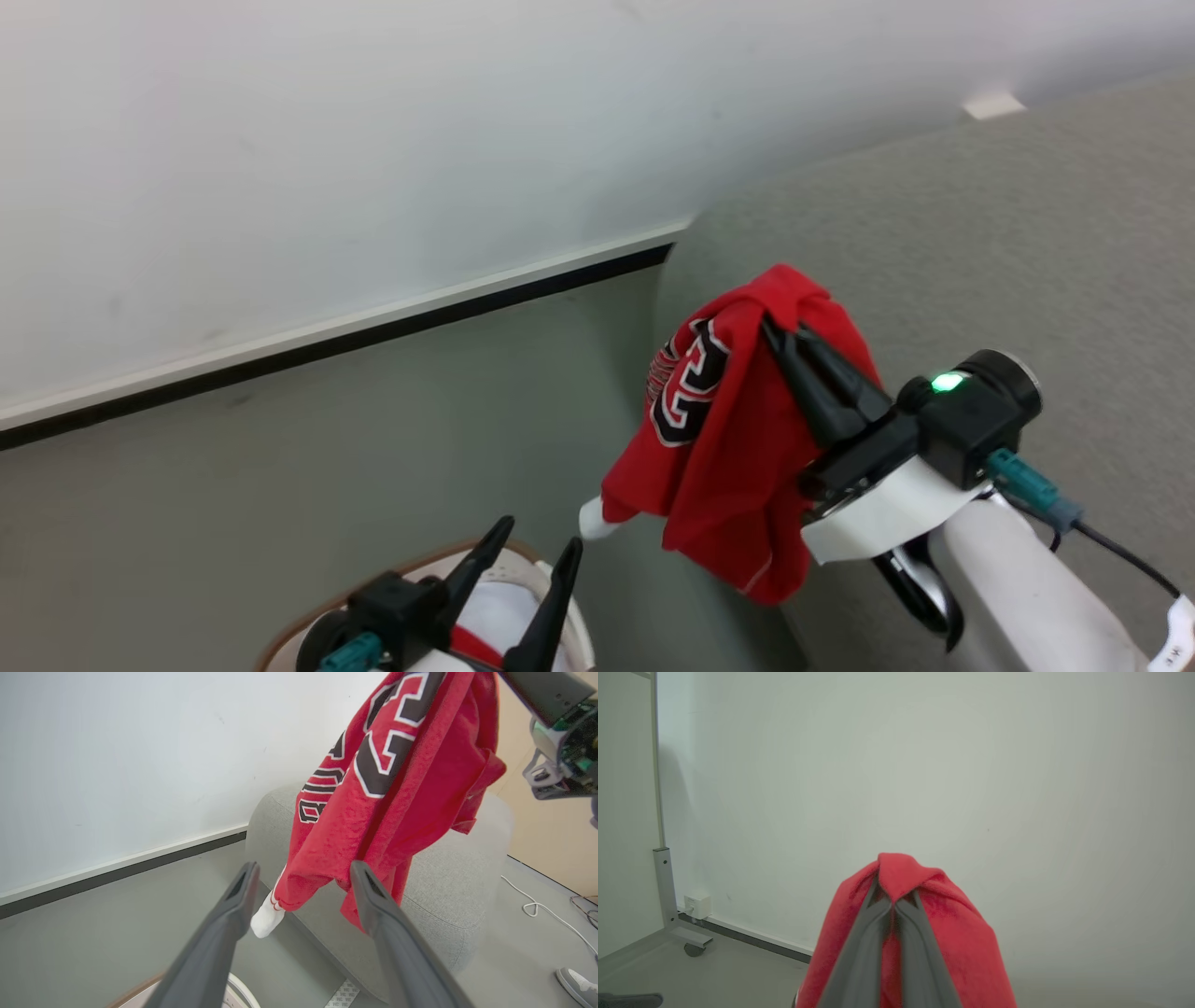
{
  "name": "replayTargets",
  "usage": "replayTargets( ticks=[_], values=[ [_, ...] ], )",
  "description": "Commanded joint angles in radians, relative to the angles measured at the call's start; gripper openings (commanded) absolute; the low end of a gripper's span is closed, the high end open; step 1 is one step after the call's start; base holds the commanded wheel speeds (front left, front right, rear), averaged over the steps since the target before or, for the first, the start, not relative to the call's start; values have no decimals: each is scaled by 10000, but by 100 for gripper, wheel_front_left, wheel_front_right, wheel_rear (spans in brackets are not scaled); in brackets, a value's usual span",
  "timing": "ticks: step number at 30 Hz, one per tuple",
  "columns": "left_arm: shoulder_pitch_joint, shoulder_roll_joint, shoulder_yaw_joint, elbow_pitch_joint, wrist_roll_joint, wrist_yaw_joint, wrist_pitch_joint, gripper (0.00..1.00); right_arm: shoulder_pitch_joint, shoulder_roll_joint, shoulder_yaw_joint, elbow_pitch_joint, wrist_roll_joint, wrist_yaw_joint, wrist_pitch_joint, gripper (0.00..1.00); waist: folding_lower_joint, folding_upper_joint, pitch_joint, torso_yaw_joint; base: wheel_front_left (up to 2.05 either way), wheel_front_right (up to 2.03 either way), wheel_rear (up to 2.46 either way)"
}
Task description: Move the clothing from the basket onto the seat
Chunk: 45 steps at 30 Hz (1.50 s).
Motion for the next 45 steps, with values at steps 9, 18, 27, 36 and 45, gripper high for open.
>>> replayTargets(
  ticks=[9,18,27,36,45],
  values=[
    [-967,-239,-634,-95,293,-393,381,100,-150,-823,-1367,-689,412,-23,-3,0,-1,-1,1283,-1436,0,0,0],
    [-2319,-137,-960,-162,735,-736,897,100,-1933,-1687,-3306,-98,1178,-23,433,0,-1,-1,3024,-811,0,0,0],
    [-3359,-41,-998,-82,851,-1004,1115,100,-5486,-2851,-5669,3315,597,-23,538,0,-1,-1,4730,174,0,0,0],
    [-3884,-223,-839,348,777,-943,760,100,-5791,-2698,-7885,6524,-1837,-21,52,0,-1,-1,5270,881,0,0,0],
    [-3675,208,-344,1376,561,-836,100,100,-3829,-660,-8426,6074,-3121,-21,-11,100,-1,-1,4734,610,0,0,0]
  ],
)
